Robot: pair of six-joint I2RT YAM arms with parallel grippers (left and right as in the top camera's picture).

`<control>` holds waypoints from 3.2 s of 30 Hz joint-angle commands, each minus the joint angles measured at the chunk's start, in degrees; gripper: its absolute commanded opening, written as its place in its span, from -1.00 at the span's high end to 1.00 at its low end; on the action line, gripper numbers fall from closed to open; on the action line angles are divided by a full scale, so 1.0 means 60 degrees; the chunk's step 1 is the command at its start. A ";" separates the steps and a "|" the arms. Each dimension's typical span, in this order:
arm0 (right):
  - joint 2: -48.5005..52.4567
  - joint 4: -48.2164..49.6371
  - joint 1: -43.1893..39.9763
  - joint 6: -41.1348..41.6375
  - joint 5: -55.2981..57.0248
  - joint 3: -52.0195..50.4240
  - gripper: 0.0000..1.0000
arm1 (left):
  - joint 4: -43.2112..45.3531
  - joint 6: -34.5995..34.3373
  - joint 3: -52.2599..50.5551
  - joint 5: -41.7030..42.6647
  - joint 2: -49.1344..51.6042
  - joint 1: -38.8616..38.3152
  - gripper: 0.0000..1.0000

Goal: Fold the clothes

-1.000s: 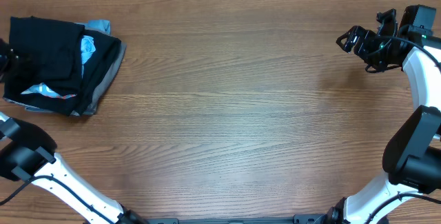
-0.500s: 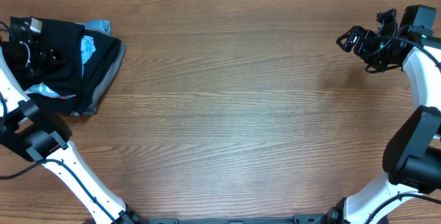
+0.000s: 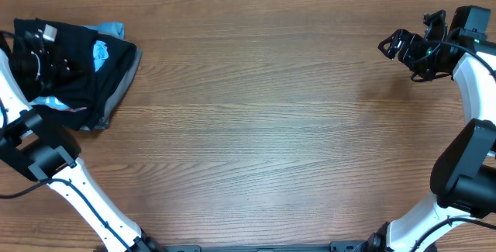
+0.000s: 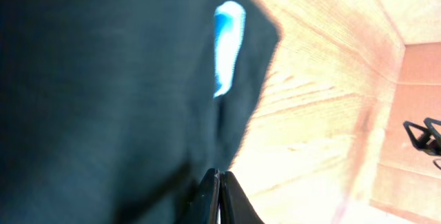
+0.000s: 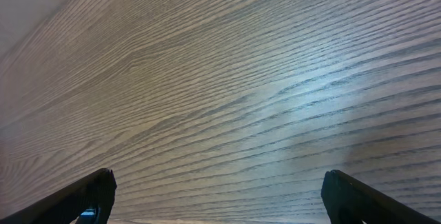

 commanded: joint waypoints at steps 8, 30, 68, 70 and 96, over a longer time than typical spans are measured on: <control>0.0004 0.0055 0.0000 0.0040 0.0029 0.0011 -1.00 | 0.3446 -0.3129 0.0004 -0.0885 -0.2025 -0.0113 0.92; 0.0004 0.0055 0.0000 0.0040 0.0029 0.0011 -1.00 | 0.5661 -0.5231 0.0058 -0.3708 0.0448 0.0342 0.89; 0.0015 0.0055 0.0018 0.0040 0.0025 0.0011 -1.00 | 0.1235 -0.6772 0.1432 -0.3694 -0.7745 -0.1362 -1.00; -0.0251 0.0051 0.0127 0.0040 0.0033 0.0011 -1.00 | 0.1140 -0.6772 0.1432 -0.3694 -0.7745 -0.1362 -1.00; -1.3435 -0.1880 0.6943 -0.0466 0.1927 0.0011 -1.00 | 0.1078 -0.6772 0.1432 -0.3694 -0.7745 -0.1362 -1.00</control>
